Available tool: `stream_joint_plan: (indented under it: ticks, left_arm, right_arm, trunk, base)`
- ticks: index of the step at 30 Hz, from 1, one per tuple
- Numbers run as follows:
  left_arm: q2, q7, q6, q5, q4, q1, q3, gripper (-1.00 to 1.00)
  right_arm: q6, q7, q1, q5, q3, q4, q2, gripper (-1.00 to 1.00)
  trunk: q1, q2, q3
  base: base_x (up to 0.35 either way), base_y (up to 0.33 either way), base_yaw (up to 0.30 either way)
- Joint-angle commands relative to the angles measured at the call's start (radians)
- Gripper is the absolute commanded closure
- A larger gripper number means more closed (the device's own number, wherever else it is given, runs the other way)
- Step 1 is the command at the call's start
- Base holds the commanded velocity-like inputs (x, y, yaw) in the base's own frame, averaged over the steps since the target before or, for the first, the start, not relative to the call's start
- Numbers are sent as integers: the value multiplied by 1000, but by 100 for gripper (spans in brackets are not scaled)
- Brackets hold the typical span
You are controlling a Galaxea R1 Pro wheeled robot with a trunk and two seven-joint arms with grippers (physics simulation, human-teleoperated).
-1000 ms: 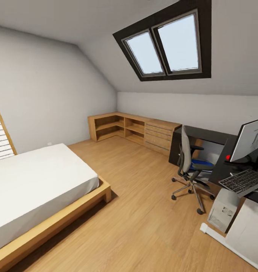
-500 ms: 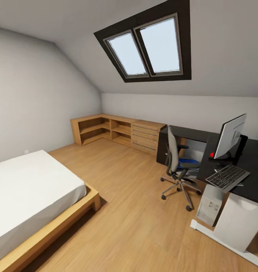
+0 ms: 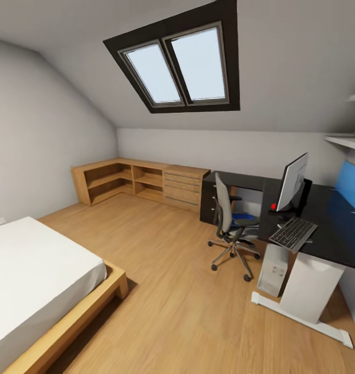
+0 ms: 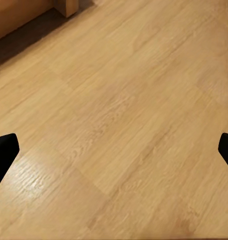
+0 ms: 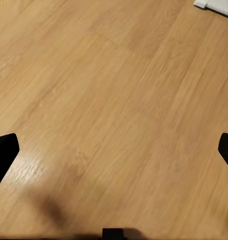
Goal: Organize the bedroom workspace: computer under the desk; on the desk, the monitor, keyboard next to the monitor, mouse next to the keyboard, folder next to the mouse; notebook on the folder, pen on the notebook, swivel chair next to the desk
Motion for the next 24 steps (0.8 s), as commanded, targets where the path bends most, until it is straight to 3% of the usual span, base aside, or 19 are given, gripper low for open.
stream_joint_plan:
  ticks: [1, 16, 24]
  left_arm:
    - [0, -1, -2, 5, -1, 0, 0, -100]
    - [9, -1, -3, 1, 8, 0, -1, -100]
    - [10, -1, -3, 1, 8, 0, -1, -100]
  right_arm:
    - [-2, 0, 0, 0, 0, 0, 0, -100]
    - [-2, 0, 0, 0, -1, -2, 0, -100]
    - [-2, 0, 0, 0, -1, -2, 0, -100]
  trunk:
    - [0, -1, -1]
    - [0, -1, -1]
    - [0, -1, -1]
  base:
    - [0, 106, -290]
    - [2, 25, -285]
    - [126, 207, -286]
